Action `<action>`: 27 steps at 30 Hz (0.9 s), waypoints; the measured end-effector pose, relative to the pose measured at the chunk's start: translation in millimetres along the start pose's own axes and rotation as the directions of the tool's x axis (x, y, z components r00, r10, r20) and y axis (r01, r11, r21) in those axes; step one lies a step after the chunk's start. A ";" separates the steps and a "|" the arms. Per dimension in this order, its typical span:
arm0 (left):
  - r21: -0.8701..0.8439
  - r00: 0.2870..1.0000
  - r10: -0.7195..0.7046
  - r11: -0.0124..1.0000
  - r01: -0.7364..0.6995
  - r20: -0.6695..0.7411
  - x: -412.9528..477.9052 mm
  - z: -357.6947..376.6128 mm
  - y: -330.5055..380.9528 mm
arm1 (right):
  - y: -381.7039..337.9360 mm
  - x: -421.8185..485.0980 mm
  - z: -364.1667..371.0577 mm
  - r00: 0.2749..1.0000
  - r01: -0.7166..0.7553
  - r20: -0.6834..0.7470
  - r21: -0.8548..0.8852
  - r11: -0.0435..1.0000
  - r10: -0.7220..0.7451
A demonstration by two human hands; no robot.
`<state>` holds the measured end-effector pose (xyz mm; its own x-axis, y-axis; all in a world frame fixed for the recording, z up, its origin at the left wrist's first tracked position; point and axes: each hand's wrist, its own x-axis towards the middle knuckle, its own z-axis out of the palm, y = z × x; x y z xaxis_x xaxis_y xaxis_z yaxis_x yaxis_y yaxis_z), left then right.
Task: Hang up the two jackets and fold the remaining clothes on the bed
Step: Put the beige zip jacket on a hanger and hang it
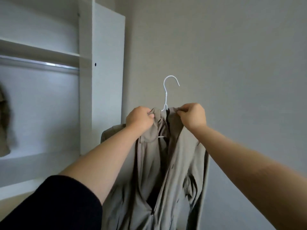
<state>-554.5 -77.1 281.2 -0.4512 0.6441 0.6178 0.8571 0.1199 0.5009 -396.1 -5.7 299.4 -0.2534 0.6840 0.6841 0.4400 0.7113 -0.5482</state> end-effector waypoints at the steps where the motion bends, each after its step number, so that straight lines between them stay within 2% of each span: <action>1: 0.035 1.000 -0.019 0.999 0.020 -0.019 -2.2 -1.8 -12.6 | -5.6 -1.3 11.1 1.000 0.001 -0.011 0.066 0.998 -0.001; 3: 0.071 0.997 -0.057 0.996 0.061 -0.047 -5.6 -7.0 -39.6 | -15.0 -5.2 31.6 0.997 -0.070 -0.005 0.285 0.956 0.074; 4: 0.075 0.995 -0.079 0.994 0.083 -0.058 -6.9 -10.8 -53.4 | -14.6 -7.4 41.8 0.987 -0.159 0.075 0.369 0.916 0.142; 5: 0.074 0.993 -0.099 0.992 0.104 -0.069 -7.5 -14.9 -66.9 | -13.0 -12.6 51.8 0.957 -0.258 0.226 0.363 0.895 0.184; 6: 0.078 0.991 -0.111 0.990 0.117 -0.077 -8.0 -19.0 -79.8 | -12.2 -20.1 60.9 0.871 -0.330 0.447 0.224 0.917 0.204; 7: 0.091 0.991 -0.108 0.989 0.114 -0.074 -9.0 -22.9 -91.6 | -8.2 -26.7 68.3 0.733 -0.286 0.643 -0.004 0.958 0.221; 8: 0.103 0.994 -0.090 0.990 0.096 -0.061 -10.7 -26.2 -102.0 | -3.1 -30.8 75.4 0.645 -0.145 0.728 -0.180 0.973 0.231; 9: 0.099 0.996 -0.072 0.992 0.076 -0.046 -12.7 -28.4 -111.3 | 0.4 -32.4 82.4 0.693 0.024 0.695 -0.288 0.957 0.192; 10: 0.085 0.998 -0.057 0.995 0.060 -0.033 -14.8 -29.9 -119.9 | 2.6 -31.3 87.9 0.821 0.121 0.566 -0.312 0.942 0.082; 11: 0.069 0.999 -0.047 0.996 0.048 -0.017 -16.4 -30.6 -127.6 | 3.7 -29.1 91.6 0.931 0.147 0.362 -0.241 0.959 -0.052; 12: 0.055 0.999 -0.037 0.998 0.037 -0.002 -17.5 -30.9 -134.0 | 2.8 -26.4 94.2 0.972 0.177 0.179 -0.113 0.978 -0.155; 13: 0.039 1.000 -0.029 0.999 0.029 0.010 -18.3 -30.9 -139.0 | -0.5 -22.6 95.5 0.971 0.203 0.131 -0.013 0.979 -0.200; 14: 0.020 1.000 -0.023 1.000 0.023 0.016 -18.2 -30.4 -143.0 | -2.7 -17.9 97.8 0.956 0.168 0.240 0.029 0.985 -0.170; 15: -0.004 1.000 -0.017 1.000 0.017 0.013 -17.4 -29.8 -146.3 | -3.1 -14.1 101.5 0.902 0.107 0.421 0.000 0.994 -0.097; 16: -0.032 1.000 -0.016 0.999 0.017 0.004 -16.5 -29.0 -148.9 | -3.6 -13.9 104.6 0.819 0.085 0.574 -0.078 0.993 -0.025; 17: -0.049 1.000 -0.024 0.999 0.023 -0.003 -15.5 -28.3 -150.5 | -3.0 -16.1 107.5 0.752 0.094 0.658 -0.144 0.985 0.024; 18: -0.060 1.000 -0.025 0.998 0.025 -0.003 -14.2 -27.7 -151.8 | -2.1 -18.0 109.5 0.740 0.107 0.671 -0.164 0.981 0.032; 21: -0.032 1.000 -0.001 0.999 0.001 0.017 -10.4 -24.7 -152.0 | 3.2 -21.2 112.5 0.812 0.085 0.583 -0.126 0.988 0.005; 24: 0.170 0.999 0.050 0.984 -0.047 -0.012 -5.7 -21.1 -146.4 | 13.5 -17.3 109.6 0.908 0.017 0.417 -0.134 0.991 0.041; 25: 0.228 0.998 0.031 0.974 -0.018 -0.054 -2.7 -21.8 -146.4 | 19.9 -15.5 106.4 0.931 -0.019 0.357 -0.158 0.987 0.075; 27: 0.242 0.973 -0.104 0.958 0.153 -0.204 2.9 -26.7 -152.6 | 35.3 -12.7 96.7 0.963 -0.108 0.223 -0.200 0.974 0.153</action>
<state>-693.2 -113.7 222.8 -0.5787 0.4605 0.6731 0.8126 0.3959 0.4278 -460.7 26.4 224.8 -0.3688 0.8035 0.4673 0.6285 0.5860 -0.5114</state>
